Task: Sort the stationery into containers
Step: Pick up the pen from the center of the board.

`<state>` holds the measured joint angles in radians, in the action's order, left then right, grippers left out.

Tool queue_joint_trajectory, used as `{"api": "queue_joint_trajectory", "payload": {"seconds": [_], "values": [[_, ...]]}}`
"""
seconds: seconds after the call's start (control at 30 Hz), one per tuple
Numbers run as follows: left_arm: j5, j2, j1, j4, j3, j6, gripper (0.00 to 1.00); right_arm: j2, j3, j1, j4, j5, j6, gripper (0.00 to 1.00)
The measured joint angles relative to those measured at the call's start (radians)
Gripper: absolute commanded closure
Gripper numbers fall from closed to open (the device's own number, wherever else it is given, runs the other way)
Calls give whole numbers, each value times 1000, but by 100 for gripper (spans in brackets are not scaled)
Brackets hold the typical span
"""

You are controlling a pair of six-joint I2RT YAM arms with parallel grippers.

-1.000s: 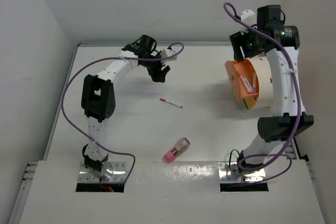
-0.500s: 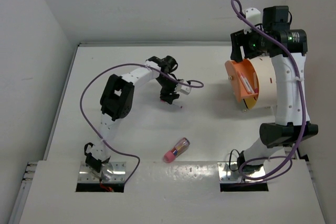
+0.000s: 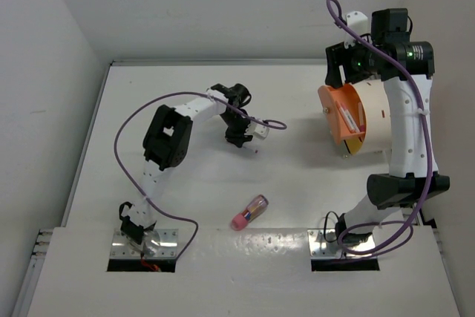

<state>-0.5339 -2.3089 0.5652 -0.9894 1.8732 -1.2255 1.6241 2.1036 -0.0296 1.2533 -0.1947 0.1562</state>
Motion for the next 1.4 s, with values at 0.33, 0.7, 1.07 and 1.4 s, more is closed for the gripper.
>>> {"api": "queue_joint_trajectory", "payload": {"seconds": [0.33, 0.7, 1.07, 1.4], "values": [[15, 58, 10, 105, -92, 71, 100, -29, -93, 18, -59, -104, -35, 34], [-454, 551, -237, 919, -496, 1201, 100, -94, -237, 6, -296, -466, -278, 37], [-461, 652, -117, 1728, -580, 2107, 100, -114, -375, -161, -631, -636, -586, 36], [-417, 639, -80, 1896, -586, 2304, 100, -114, -382, -198, -696, -637, -640, 69]]}}
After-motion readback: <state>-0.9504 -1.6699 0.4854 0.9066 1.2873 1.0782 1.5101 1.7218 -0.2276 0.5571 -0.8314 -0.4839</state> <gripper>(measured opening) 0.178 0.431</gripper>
